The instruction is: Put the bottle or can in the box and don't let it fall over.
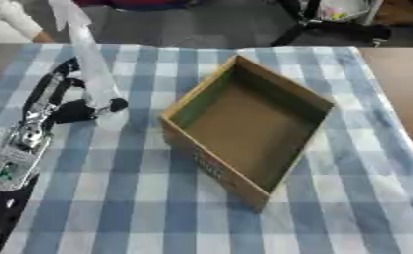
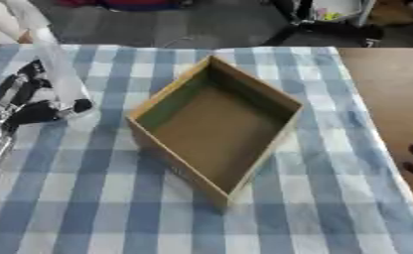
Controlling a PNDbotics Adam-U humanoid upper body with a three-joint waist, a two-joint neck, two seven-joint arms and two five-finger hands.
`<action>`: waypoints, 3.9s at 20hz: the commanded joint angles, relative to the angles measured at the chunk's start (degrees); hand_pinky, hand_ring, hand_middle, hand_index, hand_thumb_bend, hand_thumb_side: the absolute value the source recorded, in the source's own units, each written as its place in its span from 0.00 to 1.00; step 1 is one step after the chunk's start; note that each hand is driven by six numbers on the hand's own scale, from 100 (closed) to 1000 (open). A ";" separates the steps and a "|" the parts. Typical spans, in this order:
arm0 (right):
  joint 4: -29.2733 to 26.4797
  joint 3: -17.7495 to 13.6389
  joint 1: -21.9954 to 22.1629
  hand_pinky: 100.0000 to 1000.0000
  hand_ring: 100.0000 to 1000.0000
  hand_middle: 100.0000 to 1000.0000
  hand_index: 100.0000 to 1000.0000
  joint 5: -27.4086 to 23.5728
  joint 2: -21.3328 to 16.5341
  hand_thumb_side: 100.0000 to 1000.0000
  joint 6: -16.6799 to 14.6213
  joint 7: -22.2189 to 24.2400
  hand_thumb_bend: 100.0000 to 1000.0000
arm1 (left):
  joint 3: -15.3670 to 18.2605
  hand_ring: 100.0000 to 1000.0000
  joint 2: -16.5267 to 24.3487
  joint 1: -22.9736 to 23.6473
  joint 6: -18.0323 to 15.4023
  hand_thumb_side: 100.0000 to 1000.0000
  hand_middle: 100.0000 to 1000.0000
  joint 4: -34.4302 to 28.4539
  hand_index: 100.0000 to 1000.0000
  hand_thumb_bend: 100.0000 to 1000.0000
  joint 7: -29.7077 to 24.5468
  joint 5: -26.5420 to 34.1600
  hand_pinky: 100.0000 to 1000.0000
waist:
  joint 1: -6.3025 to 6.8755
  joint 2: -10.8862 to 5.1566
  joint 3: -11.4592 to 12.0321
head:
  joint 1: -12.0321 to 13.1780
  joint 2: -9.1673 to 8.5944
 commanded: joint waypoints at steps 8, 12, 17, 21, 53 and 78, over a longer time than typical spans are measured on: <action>-0.40 -0.19 -0.63 0.80 0.90 1.00 0.85 0.60 -0.51 0.74 -0.03 0.37 0.00 | 0.09 0.64 0.14 -2.54 0.78 0.26 0.81 1.50 0.92 1.00 0.37 -1.13 1.00 | 0.11 -0.39 -0.20 | 0.26 -1.27; -0.28 -0.19 -0.65 0.80 0.90 1.00 0.85 0.72 -0.38 0.74 0.04 0.43 0.00 | 0.00 0.64 -0.10 -2.97 0.73 0.26 0.81 2.01 0.92 1.00 0.38 -1.22 1.00 | 0.14 -0.27 -0.27 | 0.34 -1.38; -0.13 -0.21 -0.69 0.80 0.90 1.00 0.85 0.80 -0.29 0.74 0.06 0.48 0.00 | -0.24 0.64 -0.40 -3.54 0.67 0.25 0.81 2.37 0.90 1.00 0.14 -1.69 1.00 | 0.09 -0.18 -0.34 | 0.48 -1.49; -0.06 -0.20 -0.73 0.80 0.90 1.00 0.86 0.83 -0.19 0.75 0.08 0.53 0.00 | -0.33 0.64 -0.57 -3.90 0.70 0.25 0.80 2.68 0.90 1.00 0.01 -2.09 1.00 | 0.07 -0.07 -0.36 | 0.51 -1.57; 0.27 -0.24 -0.73 0.81 0.90 1.00 0.86 0.90 0.42 0.76 0.14 0.81 0.00 | -0.29 0.59 -1.77 -5.33 1.53 0.00 0.73 4.89 0.63 0.60 3.25 1.41 1.00 | -0.36 0.31 -0.16 | 0.65 -1.79; 0.35 -0.27 -0.59 0.81 0.90 1.00 0.86 0.80 0.58 0.75 0.14 1.00 0.00 | -0.37 0.56 -1.53 -5.54 -0.64 0.00 0.67 4.84 0.12 0.08 2.90 5.65 1.00 | -0.54 0.24 0.02 | 0.75 -1.73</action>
